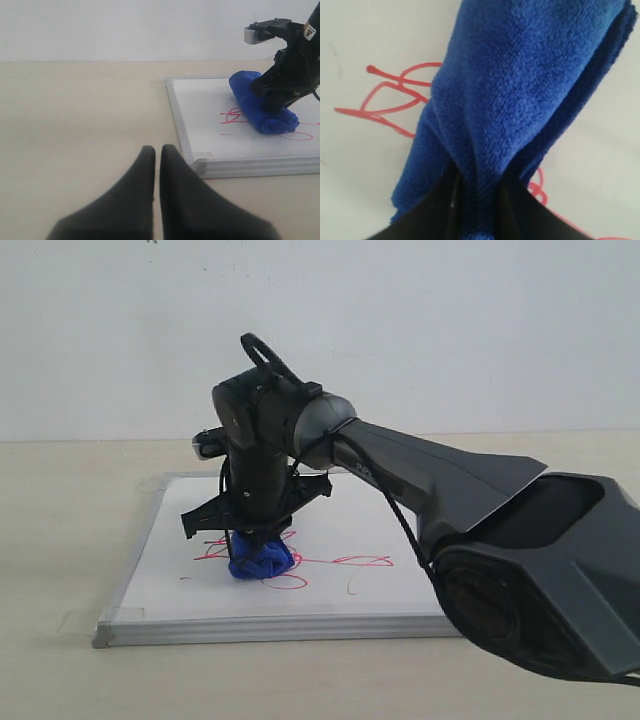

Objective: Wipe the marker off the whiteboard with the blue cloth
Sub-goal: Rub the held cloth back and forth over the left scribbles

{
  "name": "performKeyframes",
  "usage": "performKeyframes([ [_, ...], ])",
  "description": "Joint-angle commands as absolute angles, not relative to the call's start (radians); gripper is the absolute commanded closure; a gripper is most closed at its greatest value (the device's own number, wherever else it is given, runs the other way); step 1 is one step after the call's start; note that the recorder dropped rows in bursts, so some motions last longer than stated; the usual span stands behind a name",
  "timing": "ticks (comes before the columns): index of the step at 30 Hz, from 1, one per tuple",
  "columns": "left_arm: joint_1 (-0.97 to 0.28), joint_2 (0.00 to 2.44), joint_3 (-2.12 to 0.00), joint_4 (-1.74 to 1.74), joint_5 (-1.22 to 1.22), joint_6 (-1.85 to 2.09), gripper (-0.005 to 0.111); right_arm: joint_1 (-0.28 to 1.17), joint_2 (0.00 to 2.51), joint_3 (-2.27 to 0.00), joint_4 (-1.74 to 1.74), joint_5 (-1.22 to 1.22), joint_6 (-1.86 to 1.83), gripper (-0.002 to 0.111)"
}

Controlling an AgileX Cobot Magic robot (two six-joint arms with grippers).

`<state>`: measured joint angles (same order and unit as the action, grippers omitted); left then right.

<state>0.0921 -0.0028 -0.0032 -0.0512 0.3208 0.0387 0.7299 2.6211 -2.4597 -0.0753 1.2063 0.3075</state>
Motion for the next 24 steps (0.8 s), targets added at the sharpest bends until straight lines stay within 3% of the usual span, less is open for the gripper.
performKeyframes([
  [1,0.084,0.0,0.0,-0.063,0.315,0.043,0.103,0.73,2.655,-2.454,0.184,1.221,0.244,0.108],
  [11,0.084,0.0,0.0,-0.063,0.315,0.043,0.103,0.771,2.662,-2.454,0.355,1.102,0.123,0.108],
  [17,0.084,0.0,0.0,-0.063,0.315,0.043,0.103,0.717,2.662,-2.454,0.123,0.965,0.378,0.108],
  [24,0.084,0.0,0.0,-0.063,0.315,0.043,0.103,0.702,2.662,-2.454,0.343,0.946,0.284,0.108],
])
